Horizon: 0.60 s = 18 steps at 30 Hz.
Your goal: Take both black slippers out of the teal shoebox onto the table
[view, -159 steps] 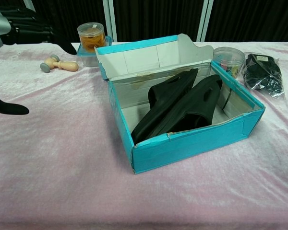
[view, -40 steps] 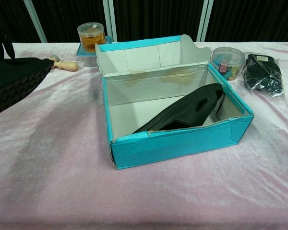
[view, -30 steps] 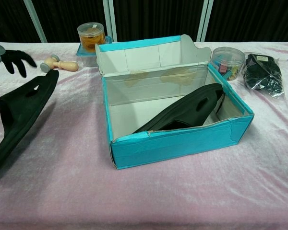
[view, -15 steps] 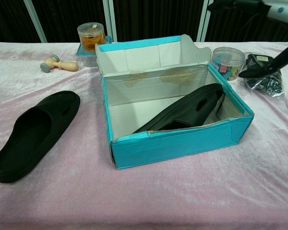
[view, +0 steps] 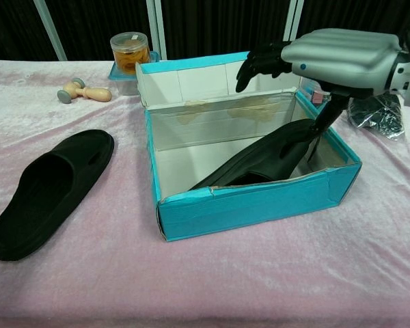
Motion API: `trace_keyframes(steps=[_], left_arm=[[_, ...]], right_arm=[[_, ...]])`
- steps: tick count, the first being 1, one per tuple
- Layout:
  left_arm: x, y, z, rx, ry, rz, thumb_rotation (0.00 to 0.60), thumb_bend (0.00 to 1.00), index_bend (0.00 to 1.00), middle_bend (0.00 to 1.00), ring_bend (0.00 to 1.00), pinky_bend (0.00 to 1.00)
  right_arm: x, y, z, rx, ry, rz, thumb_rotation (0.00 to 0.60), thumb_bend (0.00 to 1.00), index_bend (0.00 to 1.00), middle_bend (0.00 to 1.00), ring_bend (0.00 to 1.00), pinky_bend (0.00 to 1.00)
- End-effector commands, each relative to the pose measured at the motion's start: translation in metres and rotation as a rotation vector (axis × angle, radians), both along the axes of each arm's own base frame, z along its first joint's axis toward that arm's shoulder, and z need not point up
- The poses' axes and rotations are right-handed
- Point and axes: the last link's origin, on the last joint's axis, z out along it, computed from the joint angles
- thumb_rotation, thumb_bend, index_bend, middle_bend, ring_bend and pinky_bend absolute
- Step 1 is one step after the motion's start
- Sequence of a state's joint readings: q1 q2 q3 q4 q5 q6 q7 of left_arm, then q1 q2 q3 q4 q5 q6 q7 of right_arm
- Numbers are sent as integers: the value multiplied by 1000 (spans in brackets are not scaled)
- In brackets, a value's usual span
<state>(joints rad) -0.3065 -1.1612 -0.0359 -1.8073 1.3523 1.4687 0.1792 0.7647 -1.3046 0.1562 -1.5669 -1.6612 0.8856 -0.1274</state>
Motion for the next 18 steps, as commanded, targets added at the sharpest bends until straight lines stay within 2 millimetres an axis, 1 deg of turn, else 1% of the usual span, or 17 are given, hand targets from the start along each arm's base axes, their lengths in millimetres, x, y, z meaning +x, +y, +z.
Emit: trace_keyframes(steps=[1,8,14,18], left_arm=[[-4,1,-1,-3,-4,13,600,0,14,146,121,148],[-9,3,-1,-1,-24,32,600,0,9,145,122,148],[-11,3,-1,6,-35,37,600,0,8,145,121,153],[-12,2,-2,1,-41,40,600,0,8,145,121,184]], right_arm=[[-2,-1,-6,9,65,12,600,128,262,152,12,227],[-5,-2,-19,30,194,53,600,127,267,153,11,227],[-5,-3,-21,34,258,73,600,127,267,153,12,227],[-5,-4,-23,36,290,81,600,127,267,153,12,227]])
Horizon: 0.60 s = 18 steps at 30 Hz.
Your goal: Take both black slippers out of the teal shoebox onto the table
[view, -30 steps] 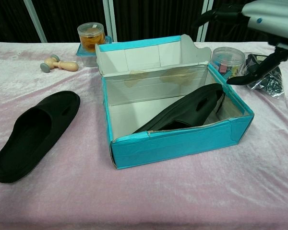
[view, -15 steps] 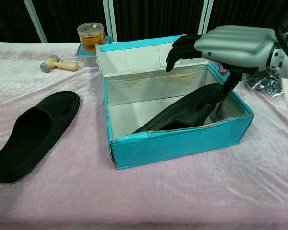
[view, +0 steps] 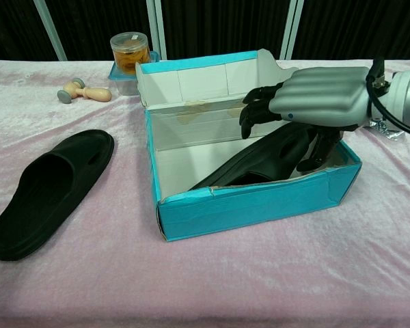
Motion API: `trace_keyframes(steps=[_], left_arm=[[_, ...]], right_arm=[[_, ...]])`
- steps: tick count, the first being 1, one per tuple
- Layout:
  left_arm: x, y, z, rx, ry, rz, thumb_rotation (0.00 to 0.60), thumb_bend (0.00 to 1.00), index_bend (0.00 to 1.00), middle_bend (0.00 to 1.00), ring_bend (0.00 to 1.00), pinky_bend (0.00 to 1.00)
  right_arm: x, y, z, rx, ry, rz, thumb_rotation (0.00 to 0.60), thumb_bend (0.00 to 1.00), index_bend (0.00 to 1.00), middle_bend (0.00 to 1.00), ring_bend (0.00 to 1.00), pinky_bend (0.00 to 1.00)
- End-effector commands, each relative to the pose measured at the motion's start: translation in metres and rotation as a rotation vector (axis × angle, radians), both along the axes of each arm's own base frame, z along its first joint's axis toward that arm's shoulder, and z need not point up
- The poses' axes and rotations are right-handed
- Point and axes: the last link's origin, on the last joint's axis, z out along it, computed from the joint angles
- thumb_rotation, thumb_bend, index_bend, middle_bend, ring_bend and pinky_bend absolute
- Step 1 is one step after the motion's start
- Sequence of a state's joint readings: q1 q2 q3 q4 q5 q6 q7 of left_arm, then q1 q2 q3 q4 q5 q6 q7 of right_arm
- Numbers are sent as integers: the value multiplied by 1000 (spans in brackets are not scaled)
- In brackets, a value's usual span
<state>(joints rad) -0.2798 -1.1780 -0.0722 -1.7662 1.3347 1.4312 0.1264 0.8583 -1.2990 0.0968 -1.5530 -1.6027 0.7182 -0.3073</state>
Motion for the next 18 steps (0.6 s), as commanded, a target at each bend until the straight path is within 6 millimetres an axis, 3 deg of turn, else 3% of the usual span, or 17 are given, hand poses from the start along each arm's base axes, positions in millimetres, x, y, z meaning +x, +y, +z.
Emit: trace_keyframes(steps=[1,10,15,18], left_arm=[[0,0,-1,-2,-5,0,600,0,8,145,121,191],[-4,-3,0,2,-18,5,600,0,8,145,121,195],[-12,-6,3,14,-36,22,600,0,8,146,122,195],[-15,-7,3,13,-40,24,600,0,8,146,121,195]], right_arm=[[0,-1,-2,5,18,2,600,127,270,154,12,227],[2,-3,-19,27,43,14,600,161,400,250,84,227],[10,-5,-29,45,-9,3,600,309,599,473,246,255],[13,-5,-27,46,-56,4,600,331,675,525,287,269]])
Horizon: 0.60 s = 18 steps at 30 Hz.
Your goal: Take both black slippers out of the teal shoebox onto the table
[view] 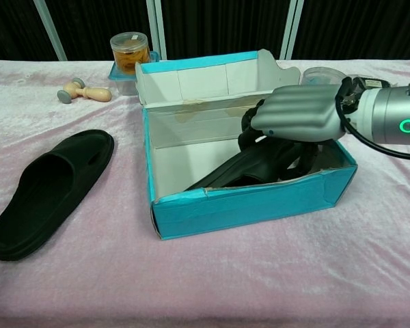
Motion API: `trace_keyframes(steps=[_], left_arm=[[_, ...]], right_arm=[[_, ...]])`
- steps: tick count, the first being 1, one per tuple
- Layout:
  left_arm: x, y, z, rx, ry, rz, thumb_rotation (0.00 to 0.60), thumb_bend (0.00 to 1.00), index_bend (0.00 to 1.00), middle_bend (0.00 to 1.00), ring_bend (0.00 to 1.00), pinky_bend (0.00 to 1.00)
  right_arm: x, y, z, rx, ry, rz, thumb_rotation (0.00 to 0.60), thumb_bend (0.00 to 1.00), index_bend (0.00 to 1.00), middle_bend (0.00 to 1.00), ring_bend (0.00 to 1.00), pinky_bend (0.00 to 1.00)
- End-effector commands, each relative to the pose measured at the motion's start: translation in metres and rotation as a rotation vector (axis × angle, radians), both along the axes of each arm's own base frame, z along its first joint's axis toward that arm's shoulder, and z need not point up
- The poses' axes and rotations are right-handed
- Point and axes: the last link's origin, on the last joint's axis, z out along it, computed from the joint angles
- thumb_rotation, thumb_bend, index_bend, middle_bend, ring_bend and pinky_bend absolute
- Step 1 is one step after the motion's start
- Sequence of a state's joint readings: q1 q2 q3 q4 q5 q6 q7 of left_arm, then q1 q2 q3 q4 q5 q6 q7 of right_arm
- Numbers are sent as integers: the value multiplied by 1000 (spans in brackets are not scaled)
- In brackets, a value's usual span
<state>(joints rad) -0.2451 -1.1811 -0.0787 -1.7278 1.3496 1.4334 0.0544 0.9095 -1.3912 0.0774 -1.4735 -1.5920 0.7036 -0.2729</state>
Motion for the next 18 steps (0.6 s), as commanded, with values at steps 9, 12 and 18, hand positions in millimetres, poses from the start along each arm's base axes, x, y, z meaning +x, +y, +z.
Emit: trace_keyframes(steps=[9,12,18], left_arm=[[-5,-1,-3,-7,-15,7,600,0,9,146,121,195],[-4,-1,-4,-13,-14,7,600,0,9,146,122,195],[-1,1,-3,-12,-8,1,600,0,10,147,121,195]], right_arm=[[10,1,28,-2,-225,-22,600,331,701,525,290,272],[10,2,41,-6,-297,-32,600,331,702,525,291,272],[7,6,73,-19,-490,-87,600,327,702,523,291,272]])
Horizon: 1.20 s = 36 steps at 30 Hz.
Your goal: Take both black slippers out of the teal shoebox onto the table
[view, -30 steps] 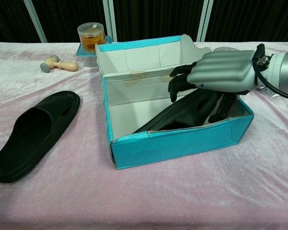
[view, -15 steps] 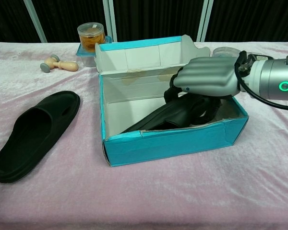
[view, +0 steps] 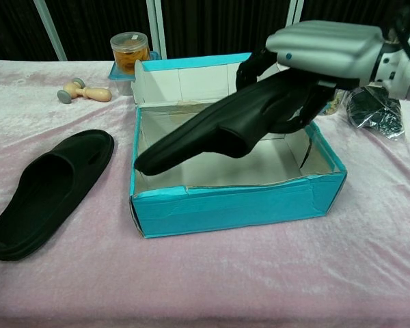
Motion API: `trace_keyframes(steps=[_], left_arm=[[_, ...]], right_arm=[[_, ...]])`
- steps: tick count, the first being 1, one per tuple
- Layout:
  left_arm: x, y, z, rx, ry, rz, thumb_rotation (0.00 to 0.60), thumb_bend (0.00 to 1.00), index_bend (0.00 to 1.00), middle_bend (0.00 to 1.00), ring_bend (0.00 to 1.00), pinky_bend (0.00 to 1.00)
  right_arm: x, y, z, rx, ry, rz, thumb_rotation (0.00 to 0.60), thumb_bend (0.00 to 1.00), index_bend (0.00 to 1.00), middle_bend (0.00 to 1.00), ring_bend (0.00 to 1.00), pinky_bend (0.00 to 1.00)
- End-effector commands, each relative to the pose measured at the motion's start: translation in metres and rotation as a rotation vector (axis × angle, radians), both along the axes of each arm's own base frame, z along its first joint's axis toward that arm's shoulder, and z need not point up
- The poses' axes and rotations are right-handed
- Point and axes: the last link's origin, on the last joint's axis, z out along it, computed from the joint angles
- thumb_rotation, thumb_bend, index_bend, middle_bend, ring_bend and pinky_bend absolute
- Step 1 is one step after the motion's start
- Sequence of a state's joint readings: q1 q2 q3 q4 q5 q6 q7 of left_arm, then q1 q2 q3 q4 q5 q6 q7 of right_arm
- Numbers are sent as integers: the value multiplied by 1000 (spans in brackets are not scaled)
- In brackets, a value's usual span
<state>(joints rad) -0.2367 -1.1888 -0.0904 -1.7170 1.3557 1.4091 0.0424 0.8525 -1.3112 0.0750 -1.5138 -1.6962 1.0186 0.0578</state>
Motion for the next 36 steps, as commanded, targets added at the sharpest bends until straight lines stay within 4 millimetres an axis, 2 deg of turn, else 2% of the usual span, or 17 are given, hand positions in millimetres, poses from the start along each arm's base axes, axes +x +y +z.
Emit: trace_keyframes(steps=[1,2,7,12,17,23,29,36], left_arm=[[3,0,1,2,3,-8,600,0,12,148,121,195],[7,-1,3,8,-3,-30,600,0,15,150,121,195],[12,-4,4,9,-5,-45,600,0,20,151,122,195],[12,-8,10,23,-1,-47,600,0,21,153,122,195],[12,-15,13,24,9,-47,600,0,21,152,121,195],[14,-19,15,31,11,-56,600,0,22,153,121,195],[11,-24,18,42,9,-48,600,0,22,152,122,195],[9,-27,19,49,6,-40,600,0,22,151,121,195]], right_arm=[[-6,3,26,-15,-131,-42,600,325,702,522,291,272],[-18,-1,48,-76,-227,-102,600,324,702,522,291,272],[-44,-6,71,-133,-298,-183,600,320,702,520,291,272],[-84,-14,92,-237,-296,-285,600,320,702,517,291,272],[-132,-16,84,-277,-211,-400,600,320,701,514,290,272],[-170,-17,63,-282,-123,-475,600,319,701,503,284,273],[-194,-18,62,-292,-140,-536,600,298,702,496,277,273],[-207,-12,72,-309,-196,-562,600,296,701,496,275,273]])
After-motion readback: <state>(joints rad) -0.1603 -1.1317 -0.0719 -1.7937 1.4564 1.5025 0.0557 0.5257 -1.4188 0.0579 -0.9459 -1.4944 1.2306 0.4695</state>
